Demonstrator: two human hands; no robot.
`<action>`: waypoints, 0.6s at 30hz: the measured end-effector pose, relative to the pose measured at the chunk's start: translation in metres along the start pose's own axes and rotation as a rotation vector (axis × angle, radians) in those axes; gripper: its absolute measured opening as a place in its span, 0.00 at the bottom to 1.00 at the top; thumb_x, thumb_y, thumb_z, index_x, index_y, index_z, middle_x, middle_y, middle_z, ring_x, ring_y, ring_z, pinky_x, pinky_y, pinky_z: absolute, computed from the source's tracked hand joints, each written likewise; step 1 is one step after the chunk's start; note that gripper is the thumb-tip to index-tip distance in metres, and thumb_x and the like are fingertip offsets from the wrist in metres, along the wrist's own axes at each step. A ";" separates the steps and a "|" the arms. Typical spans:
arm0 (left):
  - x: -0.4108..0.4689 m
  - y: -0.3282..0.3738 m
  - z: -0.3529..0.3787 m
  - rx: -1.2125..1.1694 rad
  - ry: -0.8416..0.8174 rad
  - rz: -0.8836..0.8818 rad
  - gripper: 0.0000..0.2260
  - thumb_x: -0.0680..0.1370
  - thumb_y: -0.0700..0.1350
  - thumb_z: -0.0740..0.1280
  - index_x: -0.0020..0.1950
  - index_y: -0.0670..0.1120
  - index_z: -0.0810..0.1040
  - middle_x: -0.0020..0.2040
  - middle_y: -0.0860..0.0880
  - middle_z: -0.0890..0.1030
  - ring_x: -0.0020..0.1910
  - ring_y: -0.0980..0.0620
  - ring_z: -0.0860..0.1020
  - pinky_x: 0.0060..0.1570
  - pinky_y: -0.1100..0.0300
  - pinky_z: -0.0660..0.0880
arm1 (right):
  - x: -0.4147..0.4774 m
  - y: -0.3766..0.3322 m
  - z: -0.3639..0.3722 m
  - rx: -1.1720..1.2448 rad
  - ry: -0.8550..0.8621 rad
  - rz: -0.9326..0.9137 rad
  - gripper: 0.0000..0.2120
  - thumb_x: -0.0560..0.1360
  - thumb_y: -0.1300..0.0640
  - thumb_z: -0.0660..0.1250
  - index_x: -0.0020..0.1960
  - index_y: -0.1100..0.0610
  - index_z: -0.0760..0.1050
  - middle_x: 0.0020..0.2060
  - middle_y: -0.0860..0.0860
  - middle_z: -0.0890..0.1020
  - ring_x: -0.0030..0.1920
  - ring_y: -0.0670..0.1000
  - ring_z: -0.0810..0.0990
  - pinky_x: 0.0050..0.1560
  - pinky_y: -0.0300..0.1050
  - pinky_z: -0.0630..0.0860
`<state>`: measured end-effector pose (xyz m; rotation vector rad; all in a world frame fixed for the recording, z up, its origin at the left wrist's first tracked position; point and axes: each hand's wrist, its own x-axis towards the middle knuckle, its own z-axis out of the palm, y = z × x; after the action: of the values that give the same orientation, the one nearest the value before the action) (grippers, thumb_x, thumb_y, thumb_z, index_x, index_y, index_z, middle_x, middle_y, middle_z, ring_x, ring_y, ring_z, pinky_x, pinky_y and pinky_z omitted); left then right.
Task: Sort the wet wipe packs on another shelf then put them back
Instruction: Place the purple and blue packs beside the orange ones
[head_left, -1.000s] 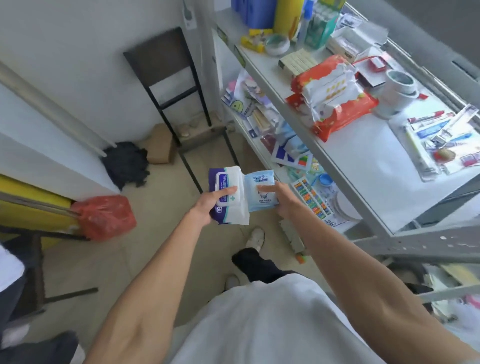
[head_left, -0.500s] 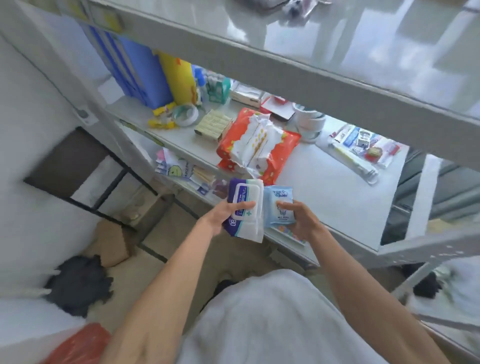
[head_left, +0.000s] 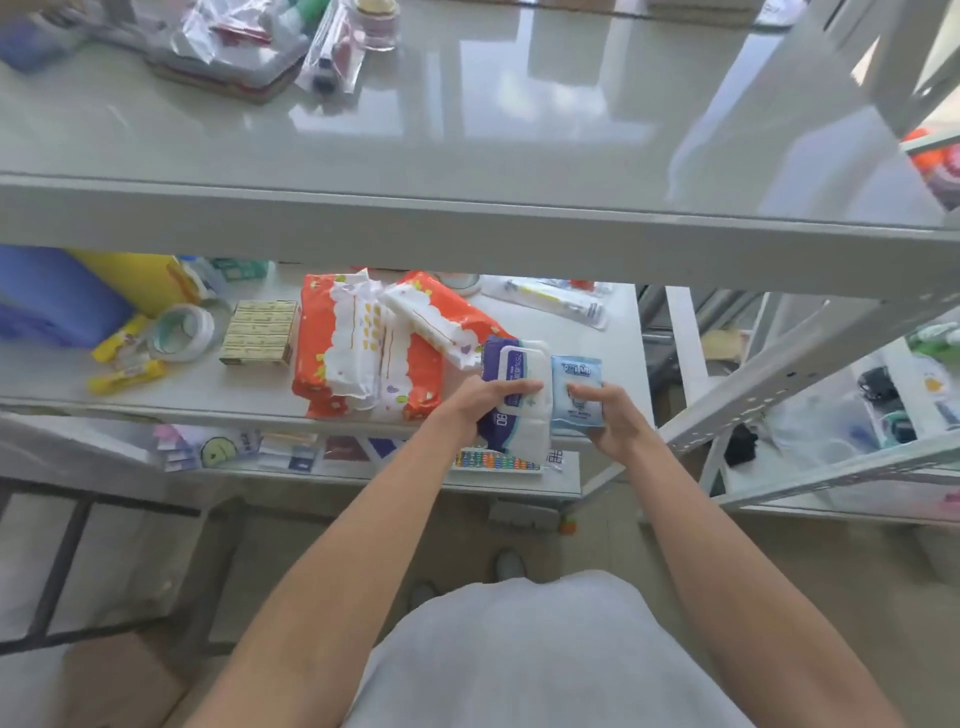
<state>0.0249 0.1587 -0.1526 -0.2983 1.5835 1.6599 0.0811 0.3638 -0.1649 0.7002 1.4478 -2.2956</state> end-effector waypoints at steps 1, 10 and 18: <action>0.004 0.000 0.004 -0.001 0.004 -0.020 0.25 0.70 0.45 0.81 0.64 0.41 0.81 0.57 0.40 0.86 0.52 0.41 0.85 0.54 0.45 0.84 | 0.001 -0.001 -0.003 0.017 0.019 -0.011 0.18 0.75 0.64 0.67 0.65 0.62 0.77 0.56 0.61 0.83 0.50 0.60 0.85 0.47 0.52 0.84; 0.038 0.009 0.033 0.027 0.085 -0.003 0.20 0.68 0.45 0.83 0.57 0.43 0.83 0.54 0.42 0.87 0.53 0.41 0.86 0.52 0.46 0.84 | 0.029 -0.007 -0.028 -0.013 0.283 -0.110 0.21 0.72 0.68 0.71 0.65 0.64 0.75 0.57 0.62 0.84 0.52 0.63 0.86 0.49 0.56 0.84; 0.065 0.002 0.038 0.319 0.374 0.035 0.39 0.52 0.74 0.79 0.53 0.50 0.83 0.50 0.50 0.86 0.52 0.47 0.84 0.57 0.46 0.82 | 0.043 -0.007 -0.039 -0.889 0.573 -0.108 0.27 0.71 0.51 0.68 0.67 0.59 0.71 0.64 0.60 0.77 0.63 0.62 0.76 0.64 0.59 0.74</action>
<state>-0.0057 0.2187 -0.1871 -0.4332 2.1111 1.4019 0.0509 0.4014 -0.1977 1.0088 2.5276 -1.2693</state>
